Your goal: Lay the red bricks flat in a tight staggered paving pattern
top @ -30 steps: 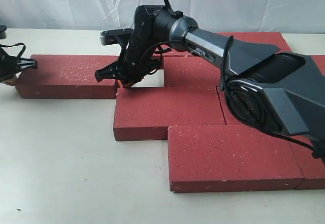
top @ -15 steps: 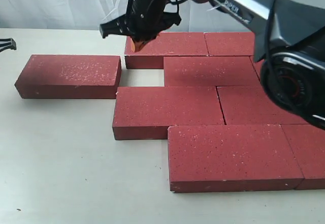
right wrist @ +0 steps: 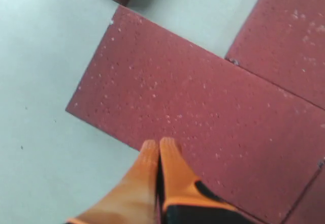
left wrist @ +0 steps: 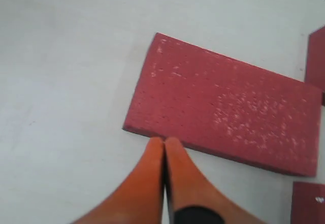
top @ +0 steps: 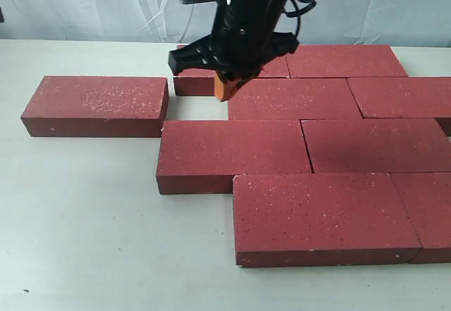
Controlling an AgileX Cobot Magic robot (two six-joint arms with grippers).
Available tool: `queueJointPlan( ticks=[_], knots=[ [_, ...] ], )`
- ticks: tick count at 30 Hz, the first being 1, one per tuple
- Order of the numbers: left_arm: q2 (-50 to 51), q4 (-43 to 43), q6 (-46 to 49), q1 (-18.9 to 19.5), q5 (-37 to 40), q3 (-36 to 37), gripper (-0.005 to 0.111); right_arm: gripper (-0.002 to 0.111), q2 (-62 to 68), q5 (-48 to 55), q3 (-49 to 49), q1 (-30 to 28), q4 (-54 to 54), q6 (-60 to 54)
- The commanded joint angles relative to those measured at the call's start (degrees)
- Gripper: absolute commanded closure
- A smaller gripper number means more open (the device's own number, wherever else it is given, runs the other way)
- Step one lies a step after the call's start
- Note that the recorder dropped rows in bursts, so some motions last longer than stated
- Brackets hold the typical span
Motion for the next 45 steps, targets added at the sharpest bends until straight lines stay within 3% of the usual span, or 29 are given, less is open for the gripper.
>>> queueJointPlan(
  ticks=[1, 7, 14, 28, 34, 39, 45],
  knots=[
    [-2.2, 3.4, 0.1, -6.6, -2.1, 3.0, 0.107, 0.109, -10.7, -6.8, 14.4, -2.4, -1.6, -1.6],
    [-1.2, 4.1, 0.1, -11.7, -2.4, 3.2, 0.107, 0.109, -18.6, -12.7, 27.5, -10.1, 0.7, -4.8],
    [3.7, 6.9, 0.1, -13.7, -1.9, 1.6, 0.107, 0.109, -19.2, -15.9, 31.9, -17.6, 2.4, -8.7],
    [19.4, 10.0, 0.1, -17.0, -1.6, -9.0, 0.107, 0.109, -19.2, -21.4, 32.0, -17.7, 9.2, -10.1],
    [25.9, 10.5, 1.1, -18.5, -2.1, -14.7, 0.107, 0.109, -19.2, -21.9, 32.0, -17.7, 20.1, -16.0],
    [30.7, 10.2, 1.1, -19.0, 1.3, -20.6, 0.107, 0.109, -19.2, -19.3, 32.0, -17.7, 28.2, -22.5],
    [35.1, 8.9, 1.0, -19.1, 4.4, -24.6, 0.107, 0.109, -19.2, -19.2, 32.0, -17.7, 28.7, -23.4]
  ],
)
